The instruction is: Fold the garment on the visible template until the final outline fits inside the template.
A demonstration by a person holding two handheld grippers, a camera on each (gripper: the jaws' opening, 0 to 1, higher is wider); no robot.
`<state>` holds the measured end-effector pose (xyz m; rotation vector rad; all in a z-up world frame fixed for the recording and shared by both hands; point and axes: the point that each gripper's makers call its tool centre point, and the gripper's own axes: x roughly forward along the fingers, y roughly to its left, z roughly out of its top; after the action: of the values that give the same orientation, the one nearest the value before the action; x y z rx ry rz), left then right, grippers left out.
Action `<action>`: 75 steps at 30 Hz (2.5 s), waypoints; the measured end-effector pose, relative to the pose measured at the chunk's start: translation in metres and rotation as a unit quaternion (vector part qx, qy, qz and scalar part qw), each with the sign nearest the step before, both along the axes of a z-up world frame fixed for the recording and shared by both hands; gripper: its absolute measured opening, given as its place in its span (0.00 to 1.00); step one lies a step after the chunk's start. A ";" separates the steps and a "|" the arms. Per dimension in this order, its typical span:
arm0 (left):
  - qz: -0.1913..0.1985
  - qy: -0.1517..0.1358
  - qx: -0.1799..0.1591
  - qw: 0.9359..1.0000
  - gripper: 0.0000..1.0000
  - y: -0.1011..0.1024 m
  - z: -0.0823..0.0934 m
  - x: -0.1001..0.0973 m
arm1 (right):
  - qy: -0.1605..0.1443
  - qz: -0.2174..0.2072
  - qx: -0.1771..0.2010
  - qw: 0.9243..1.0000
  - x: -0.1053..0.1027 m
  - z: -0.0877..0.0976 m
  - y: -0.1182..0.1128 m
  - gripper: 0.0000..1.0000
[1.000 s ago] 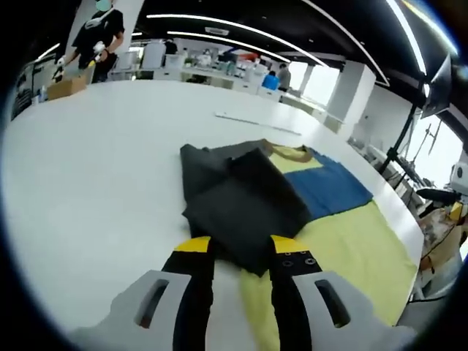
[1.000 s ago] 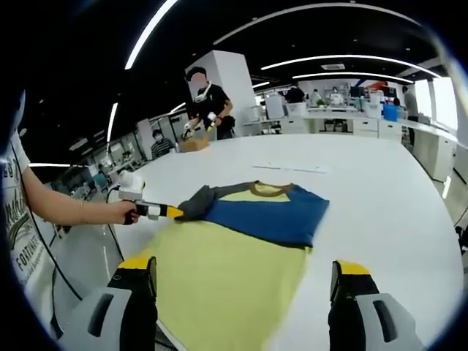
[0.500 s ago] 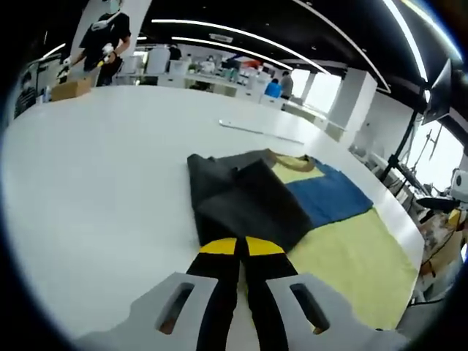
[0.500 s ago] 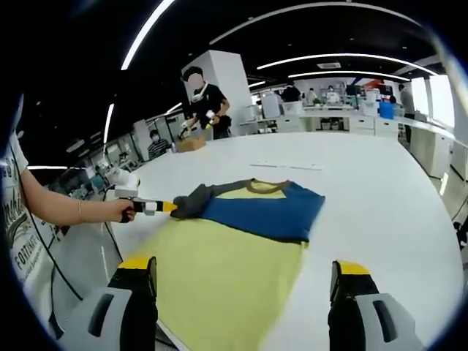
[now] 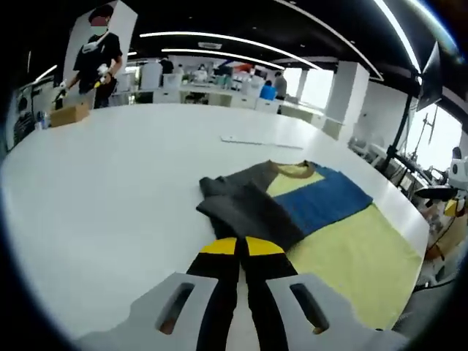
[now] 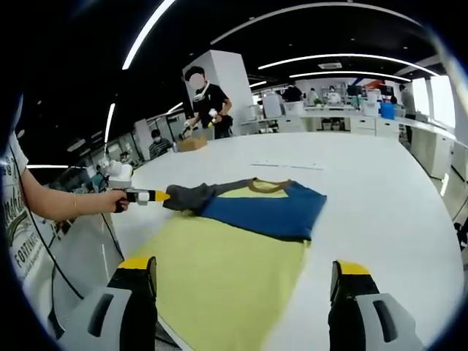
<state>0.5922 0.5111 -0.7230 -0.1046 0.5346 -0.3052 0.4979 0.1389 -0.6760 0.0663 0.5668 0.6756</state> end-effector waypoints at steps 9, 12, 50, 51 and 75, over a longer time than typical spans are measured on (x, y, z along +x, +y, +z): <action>0.013 -0.006 0.043 0.999 0.00 0.034 0.011 -0.008 | -0.001 0.005 -0.004 1.000 -0.004 -0.001 0.000 0.99; 0.033 0.008 0.063 0.997 0.00 0.054 0.006 -0.011 | -0.001 0.004 -0.005 1.000 -0.005 -0.001 0.000 0.99; 0.178 0.061 0.188 0.964 0.00 0.192 -0.013 -0.060 | 0.010 0.006 -0.017 1.000 -0.016 -0.003 0.009 0.99; 0.177 0.062 0.189 0.964 0.00 0.193 -0.014 -0.059 | 0.010 0.006 -0.018 1.000 -0.016 -0.003 0.009 0.99; 0.157 0.083 0.205 0.963 0.00 0.206 -0.016 -0.040 | 0.015 -0.003 -0.020 1.000 -0.017 -0.006 0.002 0.99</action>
<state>0.5523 0.7171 -0.7390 0.1885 0.7263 0.1290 0.4812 0.1410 -0.6822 0.0411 0.6074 0.6573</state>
